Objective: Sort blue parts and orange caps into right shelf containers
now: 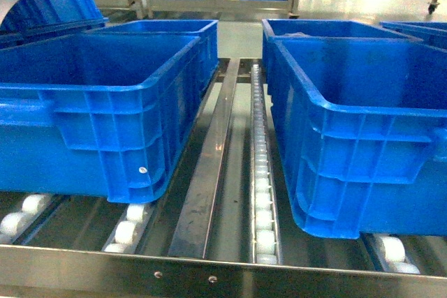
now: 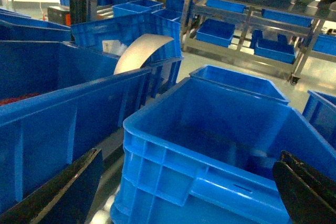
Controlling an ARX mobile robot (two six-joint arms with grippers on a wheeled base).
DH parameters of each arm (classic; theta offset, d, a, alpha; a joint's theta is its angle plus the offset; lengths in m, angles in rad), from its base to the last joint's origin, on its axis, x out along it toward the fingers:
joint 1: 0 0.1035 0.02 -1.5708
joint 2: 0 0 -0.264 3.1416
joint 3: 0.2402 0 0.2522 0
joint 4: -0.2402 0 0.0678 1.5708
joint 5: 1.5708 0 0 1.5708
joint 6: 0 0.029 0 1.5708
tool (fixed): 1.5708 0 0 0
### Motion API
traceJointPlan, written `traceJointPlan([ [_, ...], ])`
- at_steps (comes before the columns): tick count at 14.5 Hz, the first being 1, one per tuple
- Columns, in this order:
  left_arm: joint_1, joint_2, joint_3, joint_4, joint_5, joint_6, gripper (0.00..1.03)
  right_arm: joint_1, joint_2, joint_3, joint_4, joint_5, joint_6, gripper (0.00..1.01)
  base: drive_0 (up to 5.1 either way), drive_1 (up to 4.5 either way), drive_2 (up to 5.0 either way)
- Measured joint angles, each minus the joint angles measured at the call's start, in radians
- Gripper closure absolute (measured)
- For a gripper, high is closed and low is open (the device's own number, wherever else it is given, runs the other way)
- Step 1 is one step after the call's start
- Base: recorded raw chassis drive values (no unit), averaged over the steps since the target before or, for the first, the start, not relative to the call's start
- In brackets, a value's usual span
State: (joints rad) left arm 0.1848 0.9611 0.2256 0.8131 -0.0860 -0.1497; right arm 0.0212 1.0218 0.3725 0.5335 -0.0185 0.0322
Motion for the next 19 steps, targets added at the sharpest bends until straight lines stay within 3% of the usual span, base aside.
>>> traceJointPlan([
  [3, 0.000, 0.000, 0.000, 0.000, 0.000, 0.000, 0.05, -0.001, 0.139, 0.076, 0.081, 0.011, -0.007, 0.57, 0.0, 0.00, 0.0],
  [4, 0.000, 0.000, 0.000, 0.000, 0.000, 0.000, 0.05, -0.003, 0.284, 0.155, 0.153, 0.020, -0.030, 0.57, 0.0, 0.00, 0.0],
  [6, 0.000, 0.000, 0.000, 0.000, 0.000, 0.000, 0.05, -0.009, 0.383, 0.218, 0.183, 0.028, -0.044, 0.57, 0.0, 0.00, 0.0],
  [13, 0.000, 0.000, 0.000, 0.000, 0.000, 0.000, 0.05, -0.014, 0.640, 0.438, 0.209, 0.055, -0.087, 0.57, 0.0, 0.00, 0.0],
  [19, 0.000, 0.000, 0.000, 0.000, 0.000, 0.000, 0.05, 0.007, 0.745, 0.508, 0.204, 0.073, -0.112, 0.57, 0.0, 0.00, 0.0],
])
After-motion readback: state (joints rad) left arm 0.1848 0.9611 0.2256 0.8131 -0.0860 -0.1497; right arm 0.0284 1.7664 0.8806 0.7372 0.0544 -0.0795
